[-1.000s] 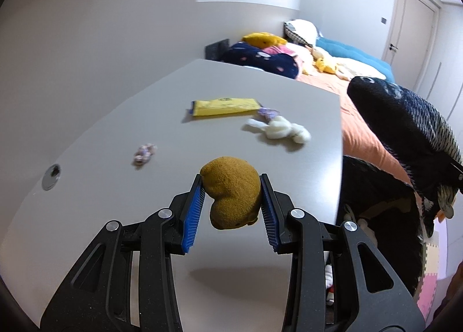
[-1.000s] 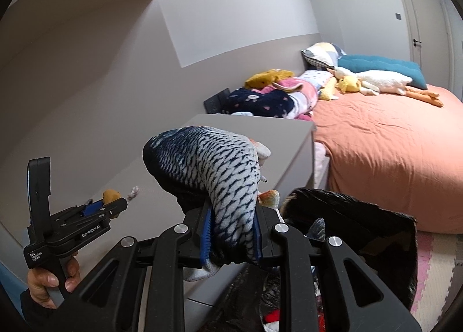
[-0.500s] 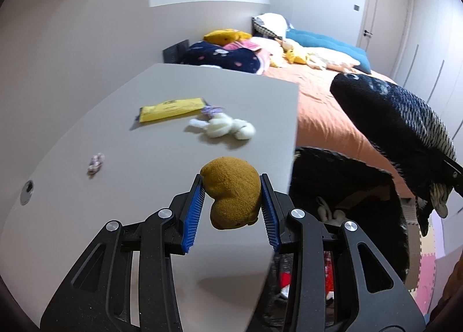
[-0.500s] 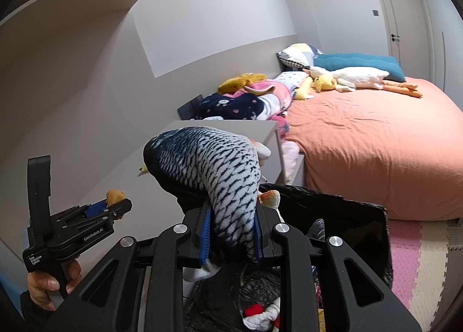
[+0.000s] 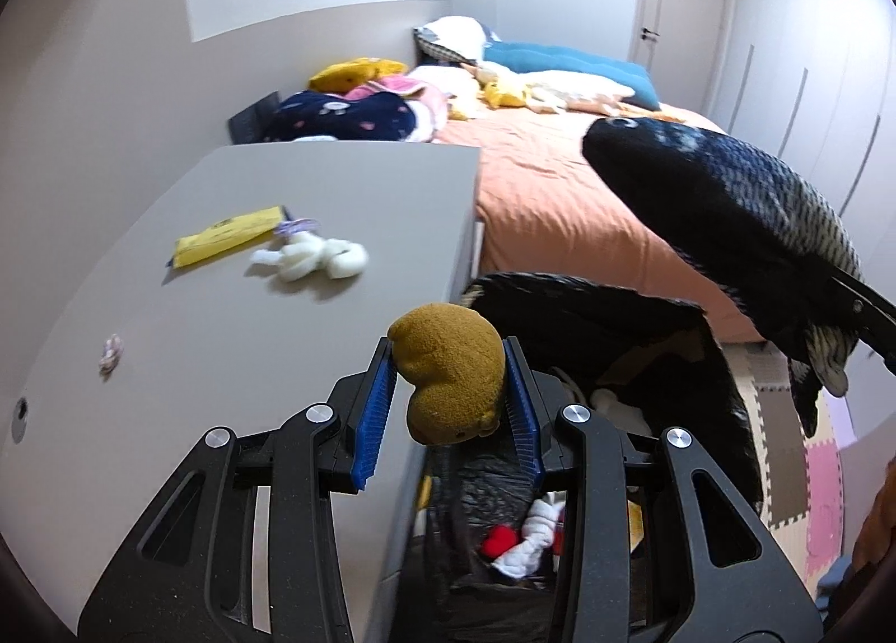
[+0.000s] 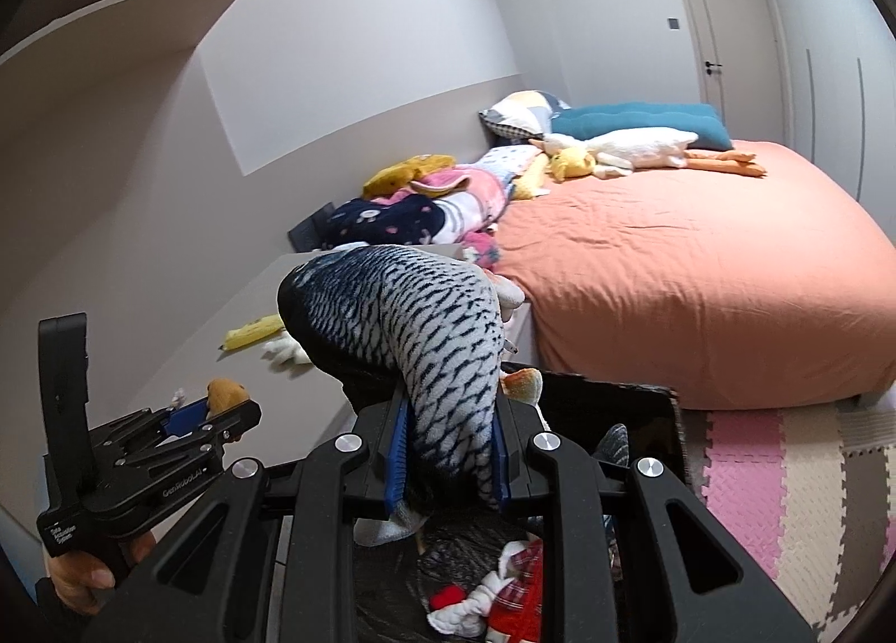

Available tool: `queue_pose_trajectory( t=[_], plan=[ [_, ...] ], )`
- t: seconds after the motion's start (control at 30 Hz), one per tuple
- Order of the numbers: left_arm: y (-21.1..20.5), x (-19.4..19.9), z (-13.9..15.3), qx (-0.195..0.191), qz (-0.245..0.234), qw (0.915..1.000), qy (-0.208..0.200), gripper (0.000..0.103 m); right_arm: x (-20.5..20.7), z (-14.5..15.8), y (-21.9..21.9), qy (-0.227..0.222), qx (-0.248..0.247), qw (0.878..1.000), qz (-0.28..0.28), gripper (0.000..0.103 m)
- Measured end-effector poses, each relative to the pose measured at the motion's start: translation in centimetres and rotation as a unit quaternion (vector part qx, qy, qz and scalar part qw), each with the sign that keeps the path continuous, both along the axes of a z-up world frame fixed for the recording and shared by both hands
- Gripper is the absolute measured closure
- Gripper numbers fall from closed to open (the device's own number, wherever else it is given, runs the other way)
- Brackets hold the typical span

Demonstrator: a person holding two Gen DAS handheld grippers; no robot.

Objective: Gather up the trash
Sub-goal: 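Open both tools to drop the fish and brown plush into the bin, then move both tools back to the desk toward the scrunchie and towel bunny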

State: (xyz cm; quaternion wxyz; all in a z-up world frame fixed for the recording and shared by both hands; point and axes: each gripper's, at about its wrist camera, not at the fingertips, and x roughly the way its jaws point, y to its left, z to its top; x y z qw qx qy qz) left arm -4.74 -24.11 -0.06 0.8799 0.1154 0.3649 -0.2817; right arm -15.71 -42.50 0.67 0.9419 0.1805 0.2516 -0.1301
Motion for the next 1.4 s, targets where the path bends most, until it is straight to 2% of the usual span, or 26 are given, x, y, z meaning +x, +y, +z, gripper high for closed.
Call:
queue_pose_trajectory(
  t=[0.23, 0.27, 0.3, 0.33, 0.37, 0.4, 0.5, 0.67, 0.87, 1.4],
  plan=[
    [-2.4, -1.2, -0.7, 0.008, -0.038, 0.9992, 0.01, 0.064, -0.7, -0.3, -1.6, 0.008, -0.004, 1.0, -0.029, 0.076],
    [-2.8, -1.4, -0.8, 0.009, -0.047, 0.9987, 0.015, 0.064, -0.8, -0.4, -1.7, 0.01, -0.004, 0.999, -0.034, 0.071],
    [-3.0, -1.6, -0.9, 0.01, -0.057, 0.9981, 0.022, 0.061, -0.8, -0.5, -1.9, 0.01, -0.005, 0.999, -0.04, 0.059],
    [-3.3, -1.7, -1.0, 0.01, -0.064, 0.9975, 0.026, 0.043, -0.9, -0.5, -2.1, 0.012, -0.006, 0.999, -0.049, 0.052],
    [-3.5, -2.0, -1.1, 0.011, -0.071, 0.997, 0.029, 0.011, -0.9, -0.5, -2.2, 0.013, -0.01, 0.998, -0.057, 0.04],
    [-3.7, -2.3, -1.1, 0.012, -0.073, 0.997, 0.023, 0.006, -1.0, -0.4, -2.3, 0.011, -0.014, 0.998, -0.065, 0.033],
    [-4.4, -3.4, -1.1, 0.028, -0.09, 0.9955, -0.004, 0.006, -1.5, -0.3, -2.7, 0.003, -0.015, 0.997, -0.081, 0.027],
    [-5.1, -4.3, -1.4, 0.054, -0.108, 0.9925, -0.021, 0.006, -1.7, -0.6, -3.2, 0.005, -0.009, 0.996, -0.086, 0.027],
    [-4.9, -4.1, -1.8, 0.06, -0.105, 0.9924, -0.02, 0.006, -1.8, -0.7, -3.1, 0.008, -0.003, 0.996, -0.084, 0.027],
    [-2.6, -1.1, -2.7, 0.037, -0.071, 0.9967, 0.014, 0.006, 0.6, -1.5, -1.7, 0.024, -0.006, 0.998, -0.063, 0.027]
  ],
)
